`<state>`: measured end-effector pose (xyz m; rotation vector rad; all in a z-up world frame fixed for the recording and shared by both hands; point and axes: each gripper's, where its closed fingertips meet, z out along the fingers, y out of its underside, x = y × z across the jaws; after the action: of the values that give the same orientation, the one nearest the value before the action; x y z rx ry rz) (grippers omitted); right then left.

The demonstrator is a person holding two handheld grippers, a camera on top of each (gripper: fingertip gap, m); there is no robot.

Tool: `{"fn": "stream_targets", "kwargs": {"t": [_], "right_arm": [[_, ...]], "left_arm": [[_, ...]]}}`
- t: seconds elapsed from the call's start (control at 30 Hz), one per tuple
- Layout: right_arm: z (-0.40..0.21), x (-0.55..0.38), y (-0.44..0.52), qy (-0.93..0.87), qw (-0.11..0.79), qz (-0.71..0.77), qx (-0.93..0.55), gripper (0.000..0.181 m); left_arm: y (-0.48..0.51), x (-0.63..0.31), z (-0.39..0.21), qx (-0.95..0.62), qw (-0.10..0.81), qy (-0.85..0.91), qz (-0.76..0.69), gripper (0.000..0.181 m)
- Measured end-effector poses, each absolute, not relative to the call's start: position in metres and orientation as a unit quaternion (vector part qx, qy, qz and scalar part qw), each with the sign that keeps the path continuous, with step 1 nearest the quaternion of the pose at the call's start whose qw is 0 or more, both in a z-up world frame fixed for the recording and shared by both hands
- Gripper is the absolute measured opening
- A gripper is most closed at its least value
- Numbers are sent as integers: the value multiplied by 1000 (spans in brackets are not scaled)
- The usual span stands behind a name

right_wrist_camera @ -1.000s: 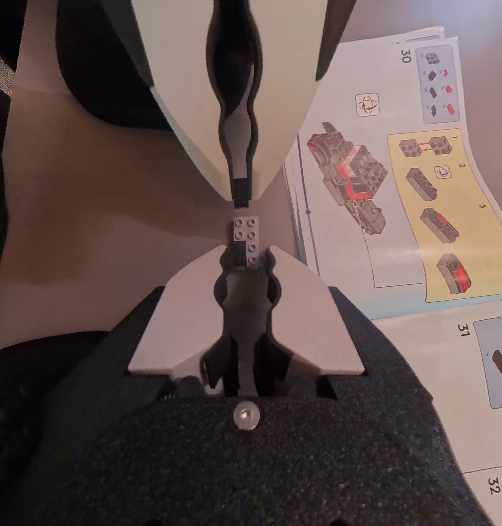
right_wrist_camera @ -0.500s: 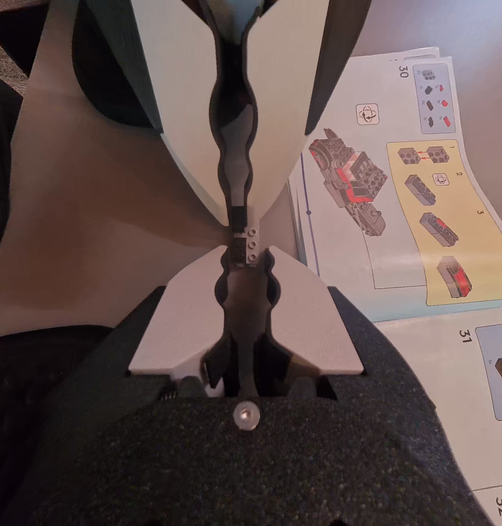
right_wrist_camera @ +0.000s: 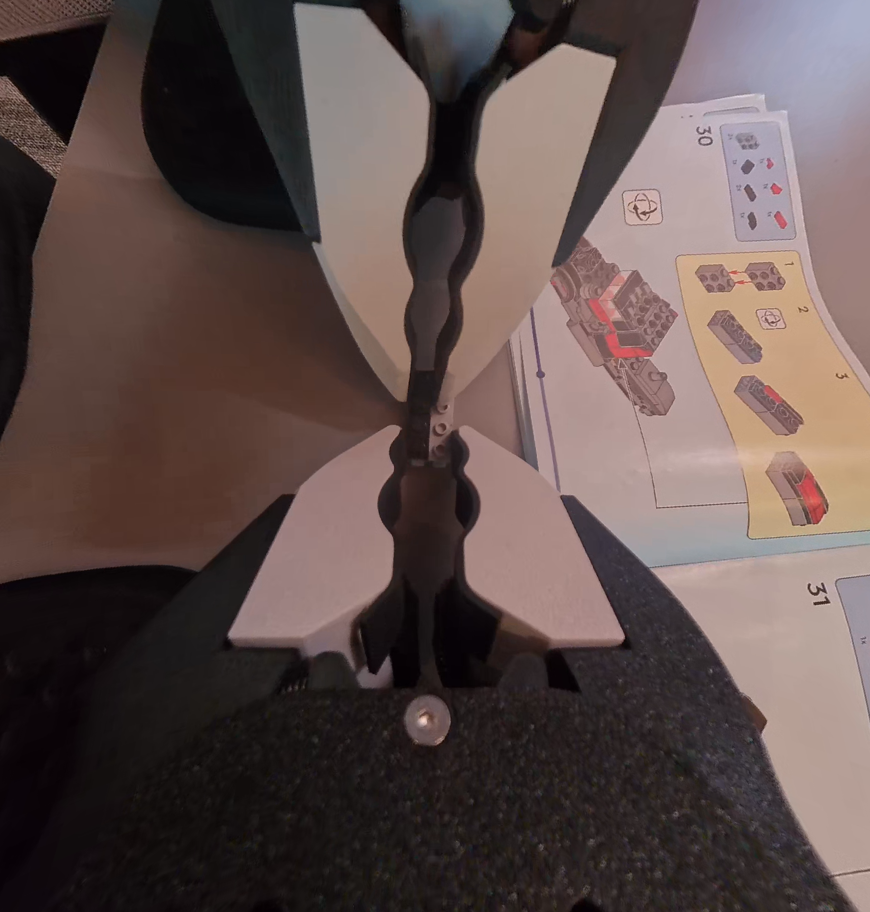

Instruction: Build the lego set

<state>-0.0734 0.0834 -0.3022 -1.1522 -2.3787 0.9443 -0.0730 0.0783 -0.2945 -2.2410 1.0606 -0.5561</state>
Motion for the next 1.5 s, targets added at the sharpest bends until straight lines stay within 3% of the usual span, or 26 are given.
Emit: {"fn": "stream_targets", "kwargs": {"t": [0.17,0.4,1.03,1.4,1.5], "right_arm": [[-302,-73,83,-834,161,335,-407,17],[-287,-80,84,-737,81,461,-488,18],[-291,-83,80,-697,22,484,-529,12],[-292,-82,80,-694,15,487,-530,13],[-292,-82,79,-694,11,489,-529,13]], "left_arm": [[78,-73,-295,-850,268,394,-223,9],[78,-73,-295,-859,261,378,-227,8],[78,-72,-295,-862,251,382,-220,8],[79,-79,-289,-846,299,386,-214,14],[79,-87,-286,-848,311,366,-223,3]]}}
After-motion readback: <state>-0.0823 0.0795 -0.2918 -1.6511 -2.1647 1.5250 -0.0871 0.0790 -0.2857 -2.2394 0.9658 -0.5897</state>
